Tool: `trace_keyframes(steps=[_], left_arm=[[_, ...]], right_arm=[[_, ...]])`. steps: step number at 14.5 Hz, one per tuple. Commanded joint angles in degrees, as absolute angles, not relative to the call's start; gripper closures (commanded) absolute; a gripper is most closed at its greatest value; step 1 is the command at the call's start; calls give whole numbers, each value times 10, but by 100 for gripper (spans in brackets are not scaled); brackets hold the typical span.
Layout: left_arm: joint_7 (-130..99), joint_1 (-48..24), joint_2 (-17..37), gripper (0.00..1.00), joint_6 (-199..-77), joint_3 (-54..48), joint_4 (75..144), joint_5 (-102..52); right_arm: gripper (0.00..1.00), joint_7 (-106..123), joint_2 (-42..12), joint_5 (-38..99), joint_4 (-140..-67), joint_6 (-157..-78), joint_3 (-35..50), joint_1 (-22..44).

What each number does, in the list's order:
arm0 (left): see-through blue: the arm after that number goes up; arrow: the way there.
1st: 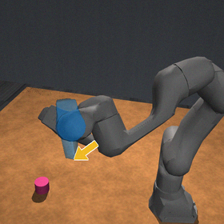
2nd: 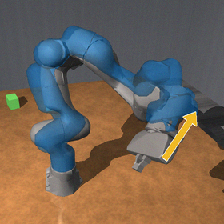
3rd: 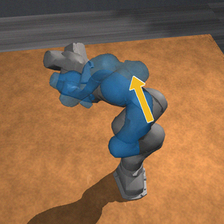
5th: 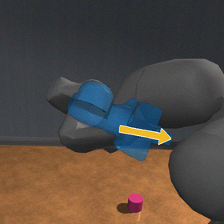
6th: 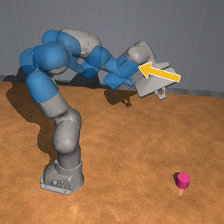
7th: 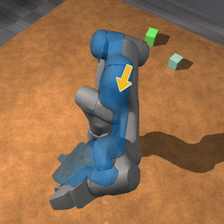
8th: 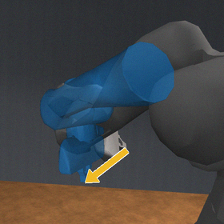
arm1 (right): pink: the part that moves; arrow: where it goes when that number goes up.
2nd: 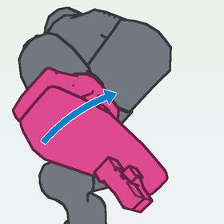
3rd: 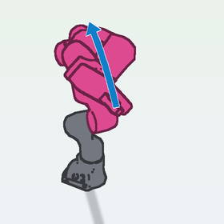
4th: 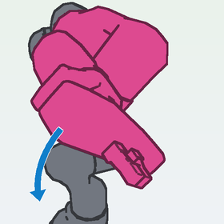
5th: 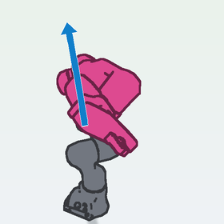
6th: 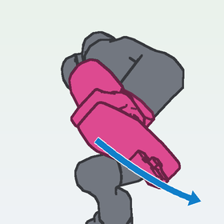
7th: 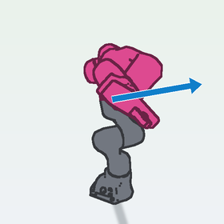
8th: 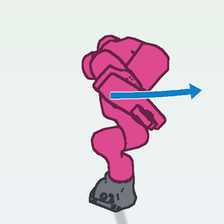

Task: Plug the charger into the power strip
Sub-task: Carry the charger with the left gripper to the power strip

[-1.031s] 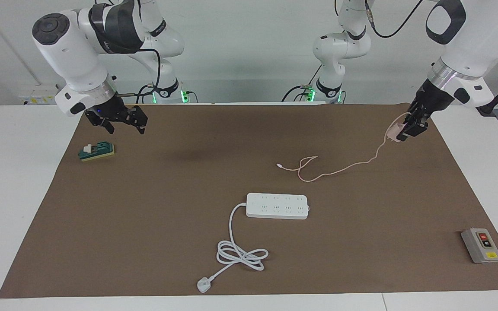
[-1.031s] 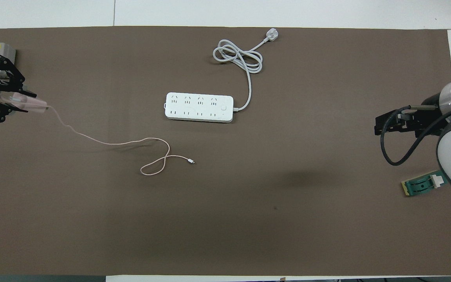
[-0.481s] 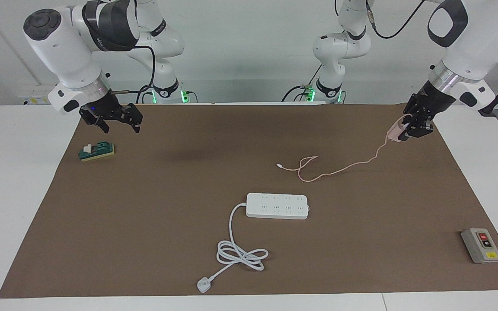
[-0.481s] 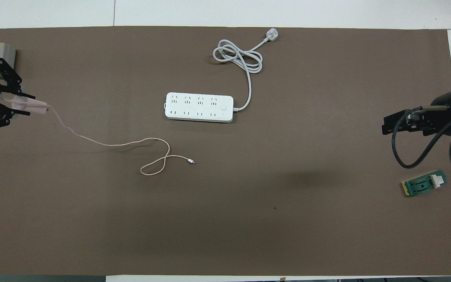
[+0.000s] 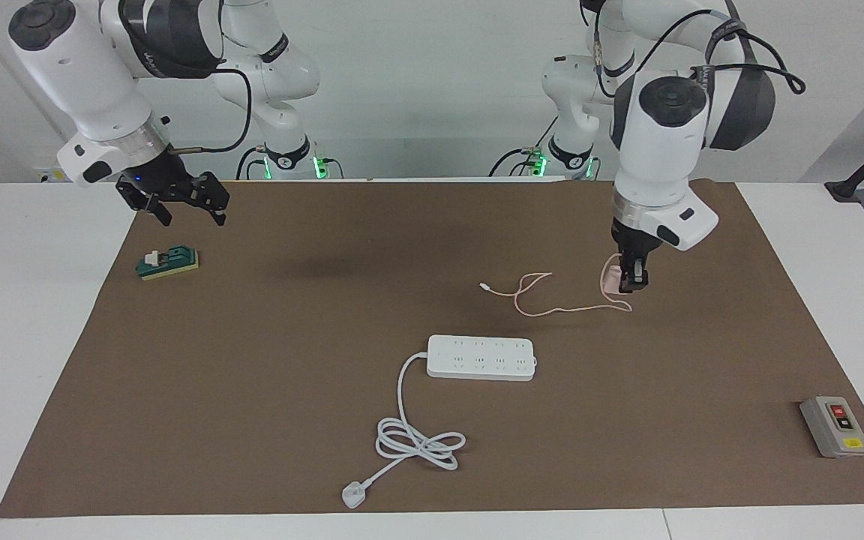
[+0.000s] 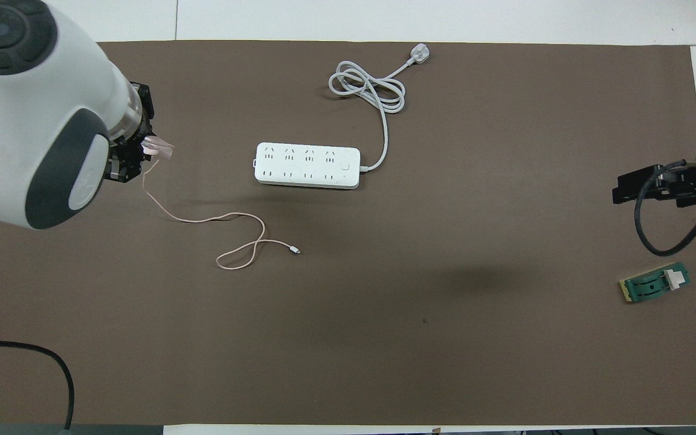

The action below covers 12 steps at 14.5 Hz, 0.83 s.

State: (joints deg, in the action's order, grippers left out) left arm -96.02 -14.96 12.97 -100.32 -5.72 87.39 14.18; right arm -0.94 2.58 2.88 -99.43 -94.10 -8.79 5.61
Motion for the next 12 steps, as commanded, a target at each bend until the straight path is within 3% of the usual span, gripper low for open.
trace_keyframes(steps=[1, 7, 12], left_arm=[[-856, -163, 110, 100, -943, -48, 887, 159], [-642, -156, 109, 100, -810, -44, 877, 219], [-696, -109, 107, 100, -847, -35, 860, 279]], right_arm=[[0, 1, 31, 23, -991, -930, -84, 55], [0, 2, 28, 20, -987, -932, -84, 54], [0, 2, 25, 6, -962, -913, -81, 54]])
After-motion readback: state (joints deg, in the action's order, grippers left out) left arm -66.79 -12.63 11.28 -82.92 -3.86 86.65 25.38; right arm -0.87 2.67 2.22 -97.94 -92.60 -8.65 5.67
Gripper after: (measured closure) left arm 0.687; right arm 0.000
